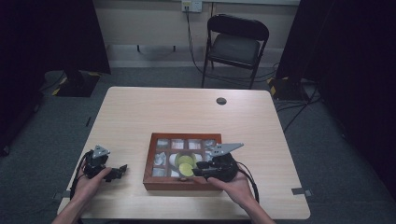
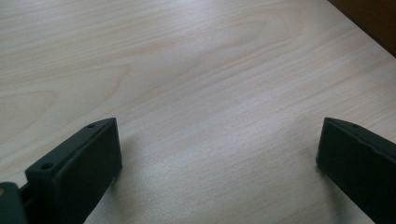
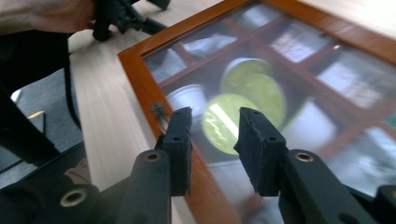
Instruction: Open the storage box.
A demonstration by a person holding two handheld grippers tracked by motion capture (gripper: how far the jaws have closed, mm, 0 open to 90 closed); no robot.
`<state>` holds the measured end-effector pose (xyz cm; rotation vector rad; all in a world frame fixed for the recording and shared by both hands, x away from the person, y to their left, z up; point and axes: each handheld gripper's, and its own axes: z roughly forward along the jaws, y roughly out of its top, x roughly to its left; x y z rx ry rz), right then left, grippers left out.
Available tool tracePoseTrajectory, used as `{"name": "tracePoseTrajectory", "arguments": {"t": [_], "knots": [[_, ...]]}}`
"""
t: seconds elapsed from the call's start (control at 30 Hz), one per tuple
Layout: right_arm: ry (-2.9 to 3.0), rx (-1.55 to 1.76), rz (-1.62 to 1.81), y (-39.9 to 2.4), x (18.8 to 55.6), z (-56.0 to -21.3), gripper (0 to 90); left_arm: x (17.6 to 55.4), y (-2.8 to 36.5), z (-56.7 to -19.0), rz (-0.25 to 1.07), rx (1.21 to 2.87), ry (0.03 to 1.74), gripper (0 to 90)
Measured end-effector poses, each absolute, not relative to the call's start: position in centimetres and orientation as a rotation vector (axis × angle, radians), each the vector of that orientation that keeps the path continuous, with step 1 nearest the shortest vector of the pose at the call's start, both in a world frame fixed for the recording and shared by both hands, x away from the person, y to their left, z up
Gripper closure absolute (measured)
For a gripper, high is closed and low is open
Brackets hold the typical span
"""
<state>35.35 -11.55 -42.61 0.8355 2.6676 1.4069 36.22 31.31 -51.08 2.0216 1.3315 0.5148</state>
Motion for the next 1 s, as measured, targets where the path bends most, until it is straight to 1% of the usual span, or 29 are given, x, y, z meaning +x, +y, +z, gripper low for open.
{"name": "tracePoseTrajectory", "arguments": {"t": [0.27,0.5,0.67,1.0], "knots": [[2.725,0.778,1.417,-9.6,35.1,-43.5,73.8,36.2,31.3,-51.1,0.515,2.022,1.331,0.0],[2.745,0.721,1.442,-9.0,34.6,-43.6,75.2,36.2,31.3,-51.1,0.515,2.022,1.331,0.0],[2.776,0.673,1.416,-8.4,34.5,-44.0,78.4,36.2,31.3,-51.1,0.515,2.022,1.331,0.0],[2.769,0.671,1.435,-8.2,34.6,-44.6,79.7,36.2,31.3,-51.1,0.515,2.022,1.331,0.0]]}}
